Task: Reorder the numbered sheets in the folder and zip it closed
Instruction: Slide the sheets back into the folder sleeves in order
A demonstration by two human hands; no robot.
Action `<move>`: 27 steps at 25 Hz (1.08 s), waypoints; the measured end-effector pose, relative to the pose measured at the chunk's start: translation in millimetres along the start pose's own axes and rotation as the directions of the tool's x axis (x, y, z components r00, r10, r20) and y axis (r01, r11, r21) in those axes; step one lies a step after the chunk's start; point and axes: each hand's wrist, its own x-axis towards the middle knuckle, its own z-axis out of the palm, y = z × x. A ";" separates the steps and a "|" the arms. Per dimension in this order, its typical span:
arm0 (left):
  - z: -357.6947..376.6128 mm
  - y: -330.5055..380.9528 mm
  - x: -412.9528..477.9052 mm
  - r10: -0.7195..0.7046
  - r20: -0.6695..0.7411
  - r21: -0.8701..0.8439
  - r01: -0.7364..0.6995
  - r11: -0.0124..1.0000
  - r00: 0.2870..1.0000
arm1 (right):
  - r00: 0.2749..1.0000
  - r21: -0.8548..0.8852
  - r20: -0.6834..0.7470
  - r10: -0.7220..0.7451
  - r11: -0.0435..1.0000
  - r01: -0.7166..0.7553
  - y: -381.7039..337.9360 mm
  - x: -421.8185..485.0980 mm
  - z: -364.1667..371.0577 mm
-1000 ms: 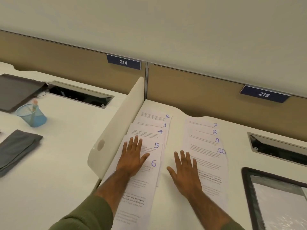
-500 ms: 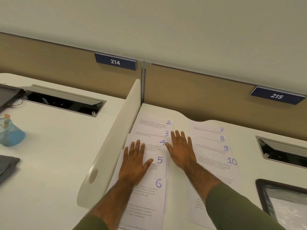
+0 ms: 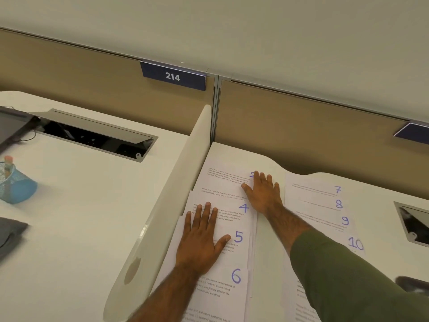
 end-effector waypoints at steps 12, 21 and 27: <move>1.7 -0.7 0.1 -0.001 -0.012 -0.009 0.001 1.000 1.000 | 0.974 0.826 -0.136 0.181 0.564 0.011 -26.9 16.1 -25.5; -1.4 -2.5 2.6 0.005 0.040 -0.008 -0.005 1.000 0.999 | 0.925 0.919 0.019 0.378 0.358 -0.165 1.1 34.4 -36.4; -1.3 -2.0 1.8 -0.017 0.045 -0.019 0.018 1.000 0.999 | 0.925 0.958 0.170 0.340 0.161 -0.236 4.2 -6.4 -49.8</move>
